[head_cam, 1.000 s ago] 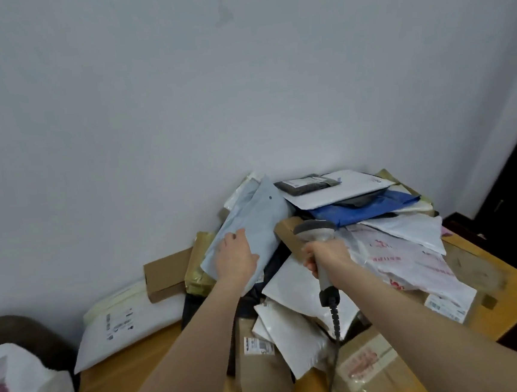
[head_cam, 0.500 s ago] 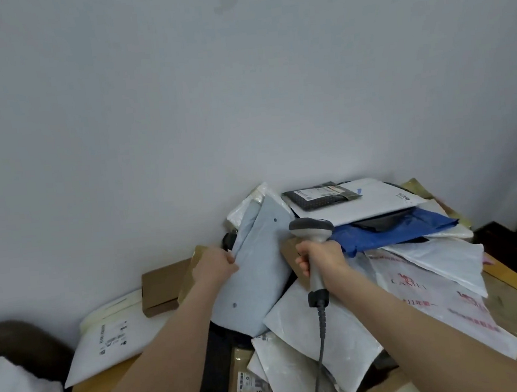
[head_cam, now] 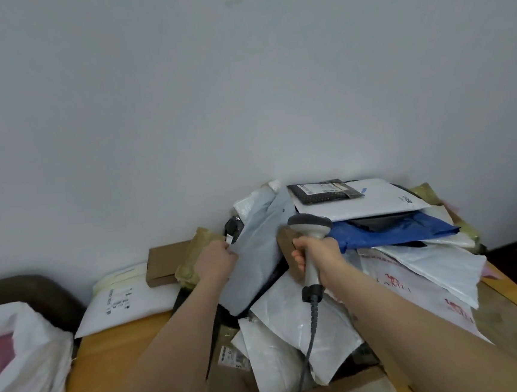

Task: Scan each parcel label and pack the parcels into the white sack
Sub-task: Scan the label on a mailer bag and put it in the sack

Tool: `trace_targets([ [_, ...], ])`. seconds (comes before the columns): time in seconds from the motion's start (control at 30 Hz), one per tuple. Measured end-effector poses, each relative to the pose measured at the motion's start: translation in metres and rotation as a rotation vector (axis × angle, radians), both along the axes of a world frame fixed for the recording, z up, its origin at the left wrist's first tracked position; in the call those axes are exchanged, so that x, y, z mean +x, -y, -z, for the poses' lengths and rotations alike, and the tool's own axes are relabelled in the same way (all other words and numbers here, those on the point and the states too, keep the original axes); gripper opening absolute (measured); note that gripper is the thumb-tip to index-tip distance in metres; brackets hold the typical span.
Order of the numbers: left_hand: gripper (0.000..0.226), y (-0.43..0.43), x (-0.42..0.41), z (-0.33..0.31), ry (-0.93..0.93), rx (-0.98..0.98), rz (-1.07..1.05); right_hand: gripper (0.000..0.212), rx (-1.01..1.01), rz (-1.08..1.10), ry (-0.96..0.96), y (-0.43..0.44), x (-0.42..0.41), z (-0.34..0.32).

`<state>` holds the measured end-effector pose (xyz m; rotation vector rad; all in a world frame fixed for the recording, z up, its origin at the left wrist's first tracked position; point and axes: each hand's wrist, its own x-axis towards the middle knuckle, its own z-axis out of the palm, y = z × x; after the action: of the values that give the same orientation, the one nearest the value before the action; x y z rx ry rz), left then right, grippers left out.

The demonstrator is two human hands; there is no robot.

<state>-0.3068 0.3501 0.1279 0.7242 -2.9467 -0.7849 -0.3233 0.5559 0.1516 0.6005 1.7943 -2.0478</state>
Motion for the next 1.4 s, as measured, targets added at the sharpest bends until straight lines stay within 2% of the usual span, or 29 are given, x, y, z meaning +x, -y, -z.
trace_targets([
  [0.1, 0.014, 0.006, 0.006, -0.036, -0.21, -0.253, -0.071, 0.016, -0.057, 0.019, -0.078, -0.001, 0.003, -0.017],
  [0.23, 0.007, 0.004, 0.014, -0.061, -0.459, -0.423, -0.02, 0.019, -0.096, 0.068, -0.225, -0.001, 0.005, -0.041],
  [0.3, 0.008, -0.009, 0.019, -0.053, -0.395, -0.511, 0.072, 0.018, -0.101, 0.087, -0.286, -0.003, 0.005, -0.049],
  [0.4, 0.017, -0.036, 0.025, -0.022, -0.134, -0.541, 0.23, 0.019, -0.064, 0.097, -0.317, -0.008, 0.007, -0.052],
  [0.5, 0.036, -0.055, 0.03, 0.013, 0.217, -0.31, 0.5, 0.021, 0.066, 0.128, -0.298, -0.013, 0.009, -0.042],
  [0.57, 0.036, -0.055, 0.033, 0.028, 0.344, -0.116, 0.582, 0.019, 0.15, 0.154, -0.287, -0.016, 0.008, -0.033],
  [0.63, 0.028, -0.046, 0.033, 0.034, 0.295, 0.046, 0.46, 0.015, 0.169, 0.151, -0.271, -0.017, 0.004, -0.024],
  [0.7, 0.022, -0.031, 0.029, 0.037, 0.144, 0.103, 0.234, 0.003, 0.207, 0.091, -0.242, -0.015, -0.001, -0.016],
  [0.8, 0.03, -0.01, 0.023, 0.043, 0.013, 0.26, -0.044, 0.021, 0.35, -0.028, -0.229, -0.011, -0.008, -0.003],
  [0.87, 0.044, -0.003, 0.018, 0.055, 0.04, 0.455, -0.166, 0.027, 0.422, -0.071, -0.218, -0.007, -0.012, 0.004],
  [0.93, 0.048, -0.005, 0.018, 0.065, 0.077, 0.616, -0.241, 0.034, 0.456, -0.081, -0.194, -0.004, -0.016, 0.011],
  [0.97, 0.05, -0.008, 0.017, 0.069, 0.075, 0.615, -0.242, 0.035, 0.479, -0.088, -0.18, -0.003, -0.017, 0.014],
  [1.07, 0.064, -0.008, 0.001, 0.069, 0.033, 0.344, -0.164, 0.034, 0.505, -0.095, -0.157, -0.001, -0.022, 0.018],
  [1.1, 0.068, -0.008, -0.006, 0.067, 0.015, 0.343, -0.188, 0.033, 0.496, -0.089, -0.155, 0.0, -0.023, 0.02],
  [1.17, 0.071, -0.008, -0.02, 0.066, 0.035, 0.498, -0.32, 0.034, 0.475, -0.074, -0.15, 0.002, -0.026, 0.022],
  [1.3, 0.059, -0.014, -0.017, 0.076, 0.045, 0.998, -0.515, 0.036, 0.448, -0.061, -0.122, 0.002, -0.029, 0.026],
  [1.4, 0.045, -0.013, -0.007, 0.077, 0.087, 1.146, -0.553, 0.033, 0.442, -0.053, -0.121, 0.001, -0.028, 0.03],
])
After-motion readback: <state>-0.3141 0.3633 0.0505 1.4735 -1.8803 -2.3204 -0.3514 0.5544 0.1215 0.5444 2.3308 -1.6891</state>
